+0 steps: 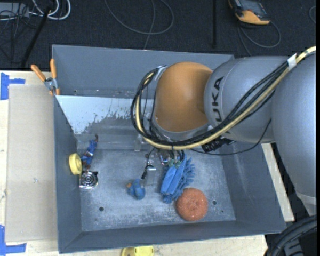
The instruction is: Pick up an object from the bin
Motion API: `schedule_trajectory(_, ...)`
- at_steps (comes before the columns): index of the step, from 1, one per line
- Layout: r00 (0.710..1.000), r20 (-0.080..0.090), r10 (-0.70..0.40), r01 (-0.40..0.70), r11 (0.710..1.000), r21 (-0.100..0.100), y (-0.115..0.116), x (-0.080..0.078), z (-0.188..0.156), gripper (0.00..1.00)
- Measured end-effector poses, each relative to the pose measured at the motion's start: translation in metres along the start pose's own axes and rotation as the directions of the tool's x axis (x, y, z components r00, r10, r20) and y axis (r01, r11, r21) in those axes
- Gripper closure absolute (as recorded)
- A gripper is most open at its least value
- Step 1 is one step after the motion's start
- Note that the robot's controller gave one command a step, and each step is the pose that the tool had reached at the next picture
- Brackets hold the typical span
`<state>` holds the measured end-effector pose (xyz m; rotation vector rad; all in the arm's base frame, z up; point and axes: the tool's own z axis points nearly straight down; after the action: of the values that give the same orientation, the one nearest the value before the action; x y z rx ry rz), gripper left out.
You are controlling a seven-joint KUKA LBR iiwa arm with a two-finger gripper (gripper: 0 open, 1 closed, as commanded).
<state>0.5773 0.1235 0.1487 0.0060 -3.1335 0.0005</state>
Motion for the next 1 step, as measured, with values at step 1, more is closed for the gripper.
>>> schedule_trajectory(1,1.000,0.007,0.002,-0.002,1.000,-0.001,-0.0005,-0.0015,-0.0047,0.00)
